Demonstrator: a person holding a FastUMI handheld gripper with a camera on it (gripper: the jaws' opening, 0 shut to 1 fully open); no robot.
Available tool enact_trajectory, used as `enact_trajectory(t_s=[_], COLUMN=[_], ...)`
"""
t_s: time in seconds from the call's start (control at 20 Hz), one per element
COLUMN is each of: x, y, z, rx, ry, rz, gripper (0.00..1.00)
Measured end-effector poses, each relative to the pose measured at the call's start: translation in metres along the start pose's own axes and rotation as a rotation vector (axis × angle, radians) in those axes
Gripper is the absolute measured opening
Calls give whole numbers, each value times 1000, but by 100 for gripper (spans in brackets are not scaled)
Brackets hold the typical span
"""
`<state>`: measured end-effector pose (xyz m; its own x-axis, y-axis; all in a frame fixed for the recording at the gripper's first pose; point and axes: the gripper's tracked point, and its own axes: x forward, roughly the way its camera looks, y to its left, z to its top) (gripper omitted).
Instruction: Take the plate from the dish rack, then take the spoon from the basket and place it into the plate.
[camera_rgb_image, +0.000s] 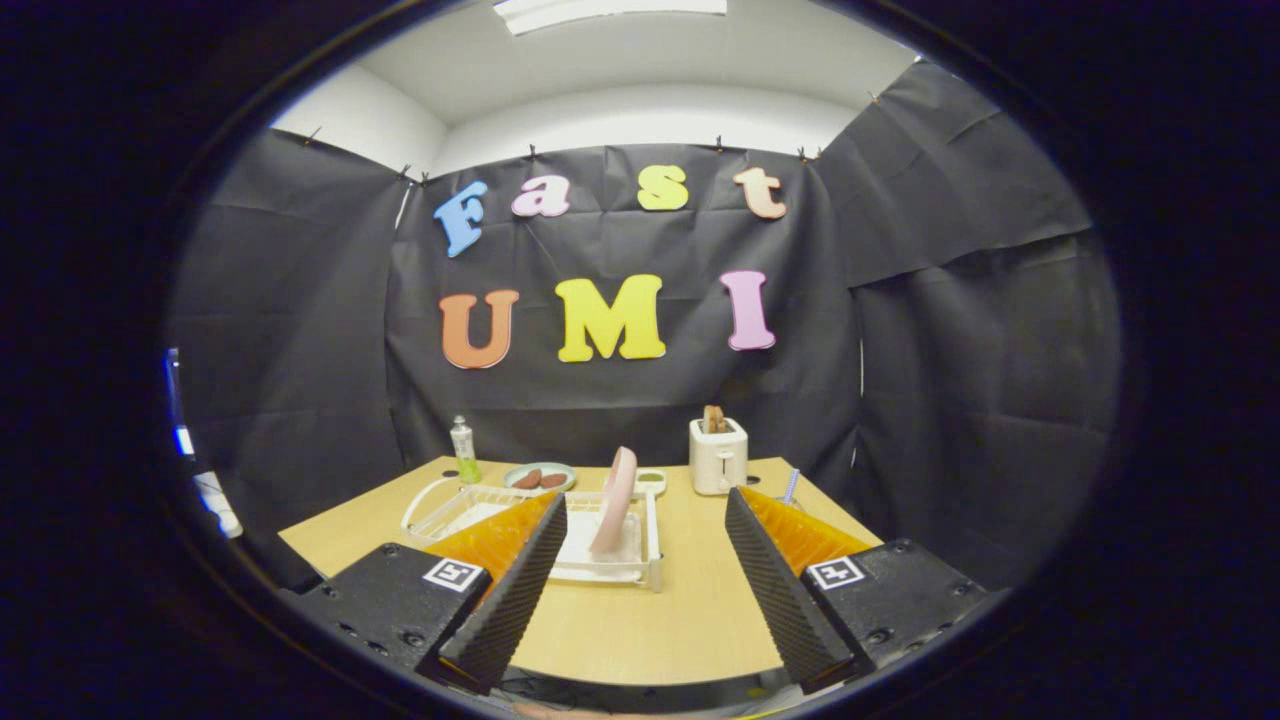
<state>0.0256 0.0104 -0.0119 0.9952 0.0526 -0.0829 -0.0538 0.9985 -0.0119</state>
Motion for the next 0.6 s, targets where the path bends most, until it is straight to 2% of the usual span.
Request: enact_trajectory(t_s=[0.25,0.45,0.55,0.6], x=[31,70,91,101], y=[-8,-17,-18,-17], z=[17,30,25,22], rx=[29,20,54,77], ry=[62,141,233,278], rz=[-16,-35,-34,-24], gripper=[99,93,86,78])
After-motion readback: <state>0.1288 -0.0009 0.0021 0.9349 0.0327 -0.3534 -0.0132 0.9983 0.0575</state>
